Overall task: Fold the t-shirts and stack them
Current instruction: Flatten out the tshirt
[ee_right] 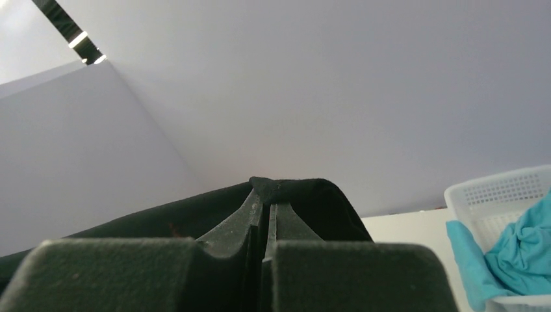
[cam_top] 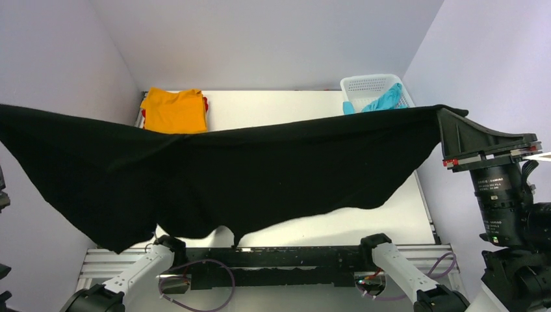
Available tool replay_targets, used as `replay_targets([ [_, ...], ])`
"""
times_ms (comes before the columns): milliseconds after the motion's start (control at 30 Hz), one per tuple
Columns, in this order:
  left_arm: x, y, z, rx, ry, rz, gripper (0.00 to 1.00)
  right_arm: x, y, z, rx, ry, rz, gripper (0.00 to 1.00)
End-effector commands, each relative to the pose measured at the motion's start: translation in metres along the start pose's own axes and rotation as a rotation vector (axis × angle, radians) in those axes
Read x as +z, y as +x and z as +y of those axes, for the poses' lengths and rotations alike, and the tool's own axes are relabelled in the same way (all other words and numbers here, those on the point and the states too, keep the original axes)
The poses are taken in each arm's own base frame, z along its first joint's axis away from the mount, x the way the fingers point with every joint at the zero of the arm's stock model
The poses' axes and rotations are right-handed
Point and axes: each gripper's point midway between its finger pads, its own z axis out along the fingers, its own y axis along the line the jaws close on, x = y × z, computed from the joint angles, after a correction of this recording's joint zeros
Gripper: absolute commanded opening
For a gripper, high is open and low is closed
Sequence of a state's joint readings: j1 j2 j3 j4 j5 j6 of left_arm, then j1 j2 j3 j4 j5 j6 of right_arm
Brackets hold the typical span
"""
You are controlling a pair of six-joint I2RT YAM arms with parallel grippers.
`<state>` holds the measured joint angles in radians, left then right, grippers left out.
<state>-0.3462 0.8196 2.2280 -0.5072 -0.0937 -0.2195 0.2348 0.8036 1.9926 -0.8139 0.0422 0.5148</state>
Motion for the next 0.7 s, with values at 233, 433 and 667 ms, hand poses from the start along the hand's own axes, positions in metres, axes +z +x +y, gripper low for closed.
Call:
replay_targets([
  [233, 0.108, 0.204, 0.082, 0.198, -0.300, 0.278, 0.00, 0.113, 0.088, -0.125, -0.132, 0.500, 0.111, 0.00],
  [433, 0.088, 0.421, 0.156, 0.287, -0.409, 0.657, 0.00, 0.141, 0.205, -0.209, -0.168, 0.704, 0.268, 0.00],
  [667, 0.029, 0.601, 0.204, 0.247, -0.378, 0.943, 0.00, 0.158, 0.342, -0.284, -0.188, 0.744, 0.515, 0.00],
])
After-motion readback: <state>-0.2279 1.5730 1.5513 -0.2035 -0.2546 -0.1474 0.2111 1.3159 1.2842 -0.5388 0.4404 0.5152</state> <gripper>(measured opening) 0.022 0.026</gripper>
